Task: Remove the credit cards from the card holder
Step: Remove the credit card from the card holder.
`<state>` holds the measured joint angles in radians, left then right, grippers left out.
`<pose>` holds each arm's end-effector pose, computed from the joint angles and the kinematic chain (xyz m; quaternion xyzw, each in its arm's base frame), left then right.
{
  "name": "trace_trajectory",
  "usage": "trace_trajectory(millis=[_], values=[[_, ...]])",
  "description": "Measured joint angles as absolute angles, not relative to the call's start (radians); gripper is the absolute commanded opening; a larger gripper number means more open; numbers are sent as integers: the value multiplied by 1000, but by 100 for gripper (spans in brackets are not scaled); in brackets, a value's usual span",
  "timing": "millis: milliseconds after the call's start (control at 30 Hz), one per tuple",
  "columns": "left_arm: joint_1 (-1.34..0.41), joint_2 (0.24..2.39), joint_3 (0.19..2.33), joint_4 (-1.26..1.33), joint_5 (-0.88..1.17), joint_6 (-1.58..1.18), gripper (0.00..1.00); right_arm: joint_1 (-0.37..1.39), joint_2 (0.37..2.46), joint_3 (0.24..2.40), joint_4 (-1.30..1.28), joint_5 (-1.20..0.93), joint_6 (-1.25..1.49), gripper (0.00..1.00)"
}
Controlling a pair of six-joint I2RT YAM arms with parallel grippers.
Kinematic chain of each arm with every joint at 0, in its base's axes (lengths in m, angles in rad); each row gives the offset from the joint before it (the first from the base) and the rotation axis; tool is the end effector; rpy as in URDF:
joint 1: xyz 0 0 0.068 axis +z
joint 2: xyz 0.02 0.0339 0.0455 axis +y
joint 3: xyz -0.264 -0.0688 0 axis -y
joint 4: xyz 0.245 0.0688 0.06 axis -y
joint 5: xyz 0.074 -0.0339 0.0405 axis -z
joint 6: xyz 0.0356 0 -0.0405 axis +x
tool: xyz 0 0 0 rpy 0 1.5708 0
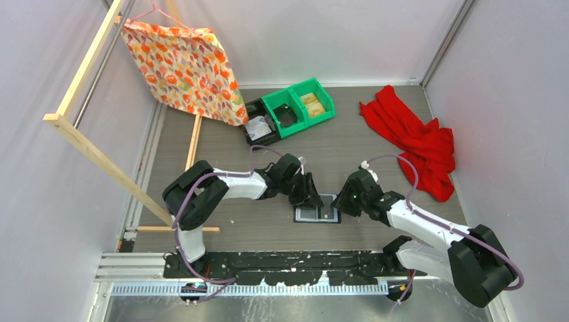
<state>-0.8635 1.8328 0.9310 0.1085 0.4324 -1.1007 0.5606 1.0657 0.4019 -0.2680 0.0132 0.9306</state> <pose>0.2239 -0.2848 0.1377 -0.0262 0.9071 -0.4181 0.0405 0.1591 0.0993 0.1529 0.1767 0.9328 0.2085 0.2350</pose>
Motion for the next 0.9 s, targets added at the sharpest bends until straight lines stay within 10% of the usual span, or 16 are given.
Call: trace_trajectory(millis=[900], values=[[-859, 1826, 898, 142, 393, -1140, 38, 489, 1109, 319, -68, -97, 1002, 5]])
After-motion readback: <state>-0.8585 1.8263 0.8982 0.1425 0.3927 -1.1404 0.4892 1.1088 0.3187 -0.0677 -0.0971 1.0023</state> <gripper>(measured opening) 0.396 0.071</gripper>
